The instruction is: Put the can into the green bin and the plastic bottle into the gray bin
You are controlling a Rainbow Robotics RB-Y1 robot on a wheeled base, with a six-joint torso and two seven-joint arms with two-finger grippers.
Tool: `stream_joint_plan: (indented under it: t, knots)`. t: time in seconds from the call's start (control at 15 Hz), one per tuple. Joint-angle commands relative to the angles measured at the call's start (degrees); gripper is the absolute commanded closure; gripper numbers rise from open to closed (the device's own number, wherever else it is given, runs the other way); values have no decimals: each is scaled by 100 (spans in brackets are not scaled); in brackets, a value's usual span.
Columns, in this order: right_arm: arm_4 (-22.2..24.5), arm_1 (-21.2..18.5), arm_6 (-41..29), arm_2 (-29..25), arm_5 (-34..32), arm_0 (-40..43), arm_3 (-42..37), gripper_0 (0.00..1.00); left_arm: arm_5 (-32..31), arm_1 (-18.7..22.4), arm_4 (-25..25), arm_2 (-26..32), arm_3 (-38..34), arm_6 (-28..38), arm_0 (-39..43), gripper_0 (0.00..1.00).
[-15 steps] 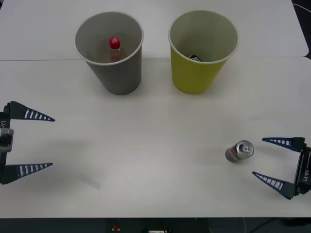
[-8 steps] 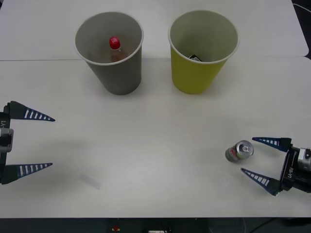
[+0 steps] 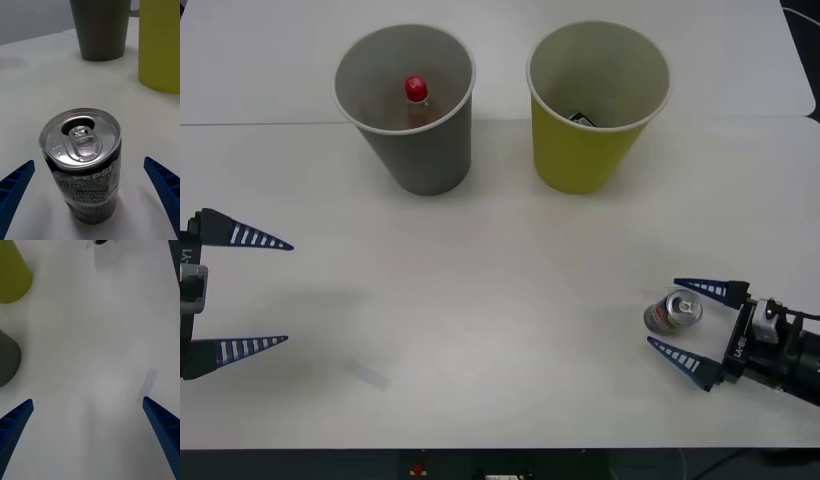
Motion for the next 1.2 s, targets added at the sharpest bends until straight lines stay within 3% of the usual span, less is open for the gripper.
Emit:
stream_joint_plan:
  t: [0.07, 0.2, 0.27, 0.4, 0.47, 1.2]
  knots:
    - [0, 92, 31, 21, 53, -38, -2, 0, 0, 0, 0, 0, 0, 0, 0, 0]
    - [0, 110, 66, 21, 53, -46, -2, 0, 0, 0, 0, 0, 0, 0, 0, 0]
    - [9, 110, 84, 12, 53, -46, -2, 11, 0, 0, 0, 0, 0, 0, 0, 0]
    - [9, 110, 92, 21, 53, -46, -2, 95, 0, 0, 0, 0, 0, 0, 0, 0]
    - [9, 101, 92, 21, 44, -46, -2, 100, 0, 0, 0, 0, 0, 0, 0, 0]
    - [-44, -31, -83, -67, -281, -20, -125, 100, 0, 0, 0, 0, 0, 0, 0, 0]
